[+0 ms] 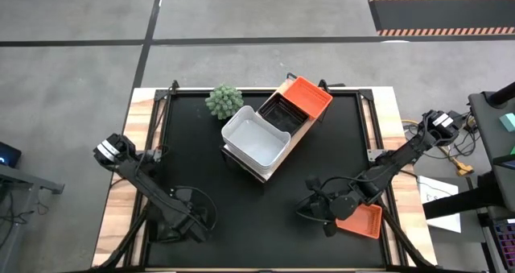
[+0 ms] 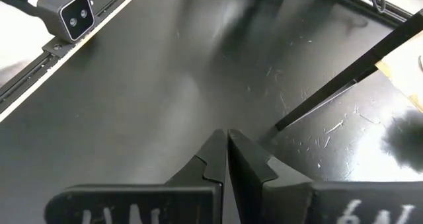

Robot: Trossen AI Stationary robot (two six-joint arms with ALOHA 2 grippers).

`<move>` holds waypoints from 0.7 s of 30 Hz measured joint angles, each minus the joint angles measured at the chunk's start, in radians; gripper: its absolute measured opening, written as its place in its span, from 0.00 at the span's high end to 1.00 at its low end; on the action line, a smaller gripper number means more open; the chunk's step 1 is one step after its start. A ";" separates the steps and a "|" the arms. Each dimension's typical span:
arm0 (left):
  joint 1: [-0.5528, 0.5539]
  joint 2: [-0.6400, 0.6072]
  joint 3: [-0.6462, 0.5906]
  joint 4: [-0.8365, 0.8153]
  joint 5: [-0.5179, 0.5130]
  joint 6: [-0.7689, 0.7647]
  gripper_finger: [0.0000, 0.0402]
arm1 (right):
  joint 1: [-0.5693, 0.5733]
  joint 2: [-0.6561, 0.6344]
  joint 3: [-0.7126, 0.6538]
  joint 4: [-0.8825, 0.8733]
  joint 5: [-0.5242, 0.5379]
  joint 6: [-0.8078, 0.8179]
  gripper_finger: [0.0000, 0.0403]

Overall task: Stack baskets on shelf by color
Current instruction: Stack the black bin on top of the other black bin on the shelf

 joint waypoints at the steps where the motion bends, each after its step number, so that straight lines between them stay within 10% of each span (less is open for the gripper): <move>1: 0.000 0.000 -0.002 0.015 0.000 0.012 0.64 | 0.000 0.000 0.000 0.000 0.000 0.000 0.98; 9: 0.031 0.000 0.016 0.495 -0.061 0.539 0.97 | 0.000 0.000 0.000 0.000 0.000 0.000 0.98; 21: 0.092 0.112 0.190 0.594 -0.181 1.701 1.00 | 0.000 0.000 0.000 0.001 0.000 0.004 0.98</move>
